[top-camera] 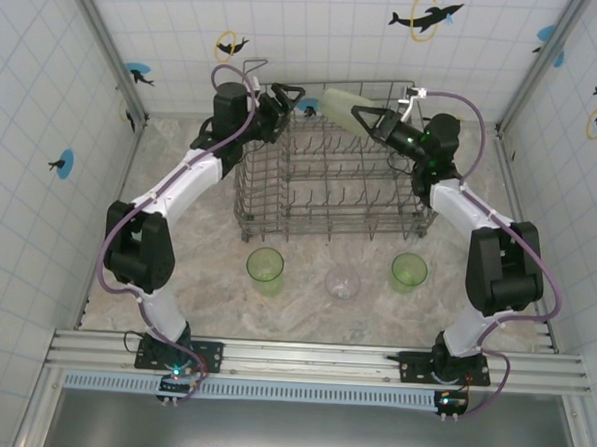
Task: Load the cups into the dish rack
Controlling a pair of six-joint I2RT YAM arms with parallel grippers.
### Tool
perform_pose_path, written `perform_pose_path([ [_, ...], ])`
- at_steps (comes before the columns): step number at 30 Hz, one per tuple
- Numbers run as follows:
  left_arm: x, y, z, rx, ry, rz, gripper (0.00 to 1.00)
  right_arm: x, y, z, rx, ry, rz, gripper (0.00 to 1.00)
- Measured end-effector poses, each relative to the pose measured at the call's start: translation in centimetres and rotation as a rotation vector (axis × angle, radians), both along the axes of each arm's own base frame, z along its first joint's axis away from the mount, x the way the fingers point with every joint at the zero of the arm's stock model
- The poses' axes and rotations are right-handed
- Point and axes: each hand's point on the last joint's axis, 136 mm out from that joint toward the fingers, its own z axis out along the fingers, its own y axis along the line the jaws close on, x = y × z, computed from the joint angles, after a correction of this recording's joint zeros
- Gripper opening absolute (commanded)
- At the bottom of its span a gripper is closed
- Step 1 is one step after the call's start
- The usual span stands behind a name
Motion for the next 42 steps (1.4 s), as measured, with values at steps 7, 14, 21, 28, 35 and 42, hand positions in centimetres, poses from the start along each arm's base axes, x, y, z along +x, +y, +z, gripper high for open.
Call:
perform_pose_path([
  [7,-0.3,-2.1,1.0,-0.07,0.0,-0.042,0.97,-0.7,1.0,0.1,0.016,0.002,0.029,0.0],
  [14,-1.1,-4.8,1.3,-0.103,0.007,-0.102,0.98,-1.5,2.0,-0.3,0.021,0.01,0.056,0.0],
  [21,-2.0,-6.2,1.5,-0.125,0.008,-0.142,0.9,-1.9,2.2,0.6,0.051,-0.006,0.067,0.0],
  [28,-2.1,-6.2,0.9,-0.133,0.017,-0.144,0.66,-2.3,2.0,-1.2,0.053,0.017,0.062,0.0],
  [35,-2.0,-6.0,1.1,-0.184,0.018,-0.151,0.0,-2.8,1.9,-1.4,0.058,0.028,0.069,0.06],
  [42,-2.1,-6.0,1.0,-0.181,-0.005,-0.154,0.0,-2.6,2.0,-2.8,0.002,0.056,0.058,0.49],
])
